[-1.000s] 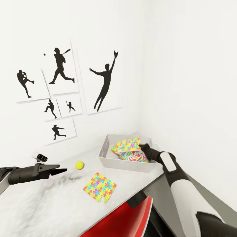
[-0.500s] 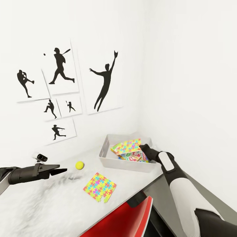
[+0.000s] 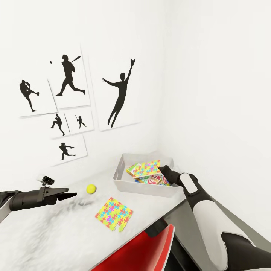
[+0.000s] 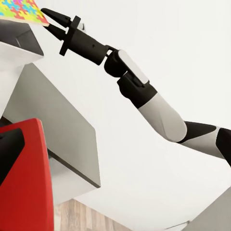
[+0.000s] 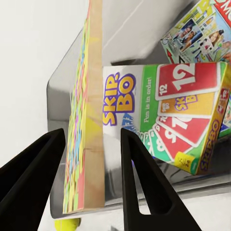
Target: Put all the toys in the child's room - the three board games (two on the bed and one on the table), the two jigsaw puzzles on the table, and the tennis ball on the table - inside the toy box on the table in the child's room.
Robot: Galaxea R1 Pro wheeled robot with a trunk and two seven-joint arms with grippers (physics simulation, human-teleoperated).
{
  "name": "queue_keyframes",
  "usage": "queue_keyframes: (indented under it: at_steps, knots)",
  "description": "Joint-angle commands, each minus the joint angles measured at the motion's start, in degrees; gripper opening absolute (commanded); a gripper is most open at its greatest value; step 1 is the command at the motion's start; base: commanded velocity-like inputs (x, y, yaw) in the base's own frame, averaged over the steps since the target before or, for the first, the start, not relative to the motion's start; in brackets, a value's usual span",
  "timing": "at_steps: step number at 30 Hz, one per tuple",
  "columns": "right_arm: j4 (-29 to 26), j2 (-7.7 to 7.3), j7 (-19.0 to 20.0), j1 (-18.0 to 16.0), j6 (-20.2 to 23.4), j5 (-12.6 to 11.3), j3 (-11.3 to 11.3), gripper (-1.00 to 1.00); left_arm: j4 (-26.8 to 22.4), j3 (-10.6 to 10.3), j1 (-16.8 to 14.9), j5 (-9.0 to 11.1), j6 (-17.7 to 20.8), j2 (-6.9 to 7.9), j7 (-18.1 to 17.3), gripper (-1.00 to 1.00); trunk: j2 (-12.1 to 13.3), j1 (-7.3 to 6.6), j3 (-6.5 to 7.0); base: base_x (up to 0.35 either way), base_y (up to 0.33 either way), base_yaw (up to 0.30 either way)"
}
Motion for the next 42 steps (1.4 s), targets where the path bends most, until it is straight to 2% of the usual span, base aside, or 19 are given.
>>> queue_keyframes:
  at_steps: [1,7,14,24,42]
  knots:
    - [0.0,0.02,-0.3,-0.1,0.3,-0.5,-0.3,-1.0,0.0,-0.2,-0.1,0.3,0.6,0.07,-0.2,1.0,-0.1,0.04,-0.14,0.0,0.0,0.0]
    - [0.5,-0.32,-0.3,-0.8,0.4,-0.4,-0.3,-1.0,0.0,-0.2,-0.1,0.3,0.6,0.07,-0.2,1.0,-0.1,0.04,-0.14,0.0,0.0,0.0]
    - [4.7,-0.53,0.0,-2.8,0.3,-0.4,-0.3,-1.0,0.0,-0.2,-0.1,0.3,0.6,0.07,-0.2,1.0,-0.1,0.04,-0.14,0.0,0.0,0.0]
    - [5.1,-0.54,0.1,-4.0,0.4,-0.4,0.3,-1.0,0.0,-0.2,-0.1,0.3,0.6,0.07,-0.2,1.0,-0.1,0.04,-0.14,0.0,0.0,0.0]
    - [5.1,-1.06,0.1,-4.2,0.3,-0.3,0.8,-1.0,0.0,-0.2,-0.1,0.3,0.6,0.07,-0.1,1.0,-0.1,0.04,-0.14,0.0,0.0,0.0]
